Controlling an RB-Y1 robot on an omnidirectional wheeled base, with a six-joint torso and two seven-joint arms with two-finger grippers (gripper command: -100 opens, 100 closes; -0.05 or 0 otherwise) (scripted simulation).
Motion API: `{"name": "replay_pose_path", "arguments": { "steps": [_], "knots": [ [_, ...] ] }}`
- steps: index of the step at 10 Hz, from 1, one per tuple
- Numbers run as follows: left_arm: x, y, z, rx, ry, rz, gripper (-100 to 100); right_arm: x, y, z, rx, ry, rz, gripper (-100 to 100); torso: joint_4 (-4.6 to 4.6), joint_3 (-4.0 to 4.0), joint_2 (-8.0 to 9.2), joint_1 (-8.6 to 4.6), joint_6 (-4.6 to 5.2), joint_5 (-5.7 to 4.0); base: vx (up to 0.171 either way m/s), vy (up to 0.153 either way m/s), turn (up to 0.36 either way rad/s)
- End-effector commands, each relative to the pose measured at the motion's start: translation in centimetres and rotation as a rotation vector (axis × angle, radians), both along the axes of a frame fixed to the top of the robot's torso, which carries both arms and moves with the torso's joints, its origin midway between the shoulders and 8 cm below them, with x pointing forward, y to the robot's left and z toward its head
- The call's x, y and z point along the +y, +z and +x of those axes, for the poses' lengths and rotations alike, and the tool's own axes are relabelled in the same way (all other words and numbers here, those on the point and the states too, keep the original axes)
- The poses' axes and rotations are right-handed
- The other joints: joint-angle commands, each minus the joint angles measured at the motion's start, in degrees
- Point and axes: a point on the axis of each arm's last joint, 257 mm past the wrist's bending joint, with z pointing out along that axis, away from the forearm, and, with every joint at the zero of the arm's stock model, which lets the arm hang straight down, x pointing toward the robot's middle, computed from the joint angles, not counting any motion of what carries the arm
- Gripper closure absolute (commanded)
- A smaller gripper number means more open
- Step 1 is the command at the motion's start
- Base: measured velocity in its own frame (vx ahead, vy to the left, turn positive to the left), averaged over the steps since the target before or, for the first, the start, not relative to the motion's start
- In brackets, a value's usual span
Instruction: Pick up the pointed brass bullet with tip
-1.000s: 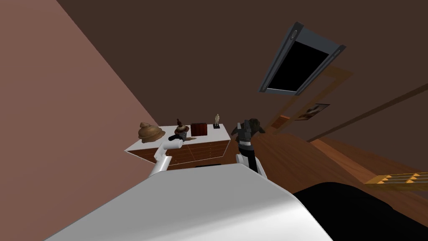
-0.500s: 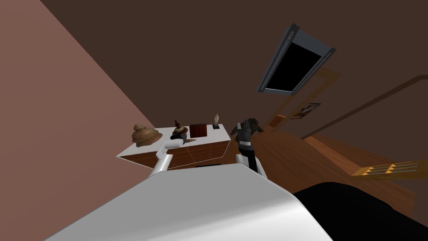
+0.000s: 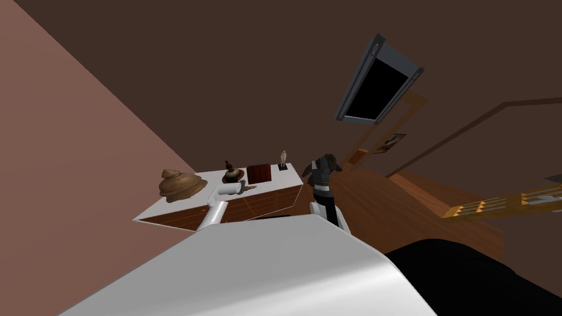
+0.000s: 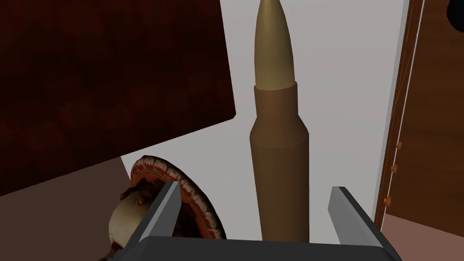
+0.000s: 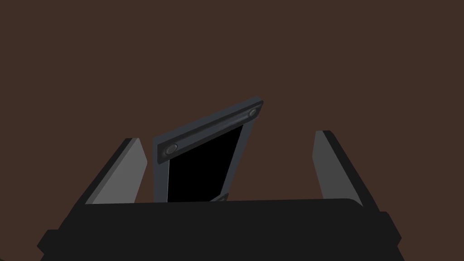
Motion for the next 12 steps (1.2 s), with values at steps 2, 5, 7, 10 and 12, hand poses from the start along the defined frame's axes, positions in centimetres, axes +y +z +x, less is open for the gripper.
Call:
{"name": "replay_pose_path", "arguments": {
  "steps": [2,5,7,10,12],
  "knots": [
    [0.2,-1.5,-1.4,0.076,0.010,-0.015,-100,0.0,0.0,0.0,0.000,0.000,0.000,0,0.01,0.03,0.05,-0.05,-0.02,-0.01,0.047,0.047,-0.050],
    [0.1,-3.4,-3.3,0.163,0.021,-0.034,-100,0.0,0.0,0.0,0.000,0.000,0.000,0,0.01,0.04,0.06,-0.09,-0.01,-0.02,0.052,0.053,-0.091],
    [0.1,-3.1,-3.1,0.150,0.019,-0.031,0,0.0,0.0,0.0,0.000,0.000,0.000,0,0.03,0.07,0.14,-0.16,-0.02,-0.03,0.014,0.018,-0.006],
    [0.0,-4.8,-3.1,0.147,0.020,-0.031,-100,0.0,0.0,0.0,0.000,0.000,0.000,0,0.04,0.09,0.16,-0.24,-0.02,-0.05,0.025,0.013,-0.005],
    [0.0,-4.9,-3.2,0.148,0.020,-0.031,-100,0.0,0.0,0.0,0.000,0.000,0.000,0,0.04,0.11,0.21,-0.28,-0.02,-0.06,0.005,0.001,0.001]
  ]
}}
